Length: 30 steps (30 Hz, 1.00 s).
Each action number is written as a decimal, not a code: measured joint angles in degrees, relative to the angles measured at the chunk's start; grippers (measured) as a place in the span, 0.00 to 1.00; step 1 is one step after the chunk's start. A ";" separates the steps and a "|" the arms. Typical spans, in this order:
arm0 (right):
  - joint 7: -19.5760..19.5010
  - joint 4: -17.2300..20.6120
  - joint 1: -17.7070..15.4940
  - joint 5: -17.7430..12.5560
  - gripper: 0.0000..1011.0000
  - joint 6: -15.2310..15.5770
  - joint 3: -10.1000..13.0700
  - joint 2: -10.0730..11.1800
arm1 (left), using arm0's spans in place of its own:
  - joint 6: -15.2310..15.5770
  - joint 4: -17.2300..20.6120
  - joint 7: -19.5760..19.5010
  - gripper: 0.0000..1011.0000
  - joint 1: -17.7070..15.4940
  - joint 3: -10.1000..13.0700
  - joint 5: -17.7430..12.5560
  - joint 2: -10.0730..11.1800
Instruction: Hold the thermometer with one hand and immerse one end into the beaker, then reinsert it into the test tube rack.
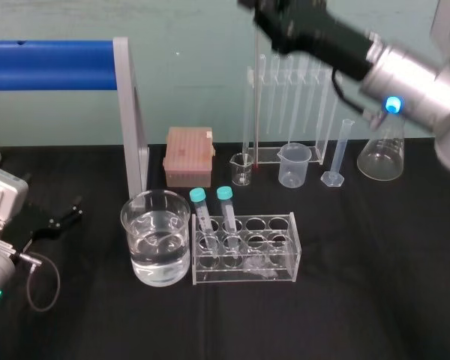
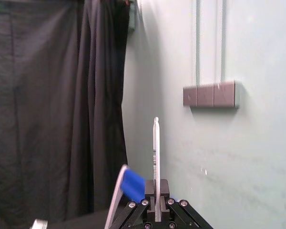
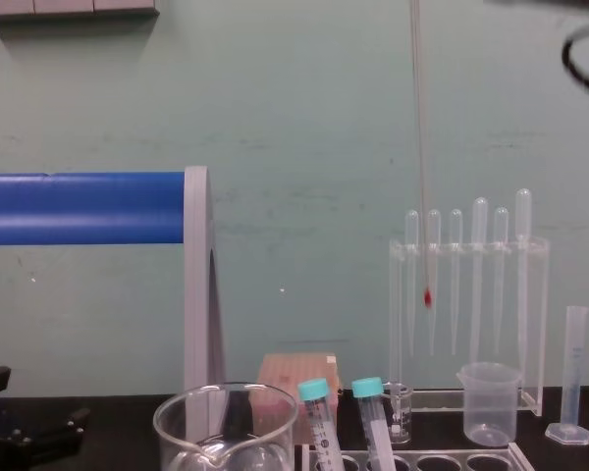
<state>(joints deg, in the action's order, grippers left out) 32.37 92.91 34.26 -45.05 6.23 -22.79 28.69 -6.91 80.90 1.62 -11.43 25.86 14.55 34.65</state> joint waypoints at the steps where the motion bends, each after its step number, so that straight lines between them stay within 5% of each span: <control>1: 0.02 -0.02 0.79 -0.20 0.06 0.28 0.01 -0.06 | 0.00 0.00 0.00 1.00 0.00 0.00 0.00 0.00; 9: 1.21 -1.50 5.45 -1.56 0.06 1.30 -1.67 -1.24 | 0.00 0.00 0.00 1.00 0.00 0.00 0.00 0.00; 15: 3.18 -3.84 8.23 -3.50 0.06 1.62 -4.63 -4.31 | 0.00 0.00 0.00 1.00 0.00 0.00 0.00 0.00; 22: 7.31 -9.22 11.09 -5.70 0.06 1.49 -9.86 -9.70 | 0.00 0.00 0.00 1.00 0.00 0.00 0.00 0.00; 30: 9.56 -17.24 12.22 -4.01 0.06 -0.78 -15.26 -12.91 | 0.00 0.00 0.00 1.00 0.00 0.00 0.00 0.00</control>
<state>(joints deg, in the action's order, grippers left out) 41.93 75.66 46.48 -49.06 5.45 -38.05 15.78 -6.91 80.90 1.62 -11.43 25.86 14.55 34.65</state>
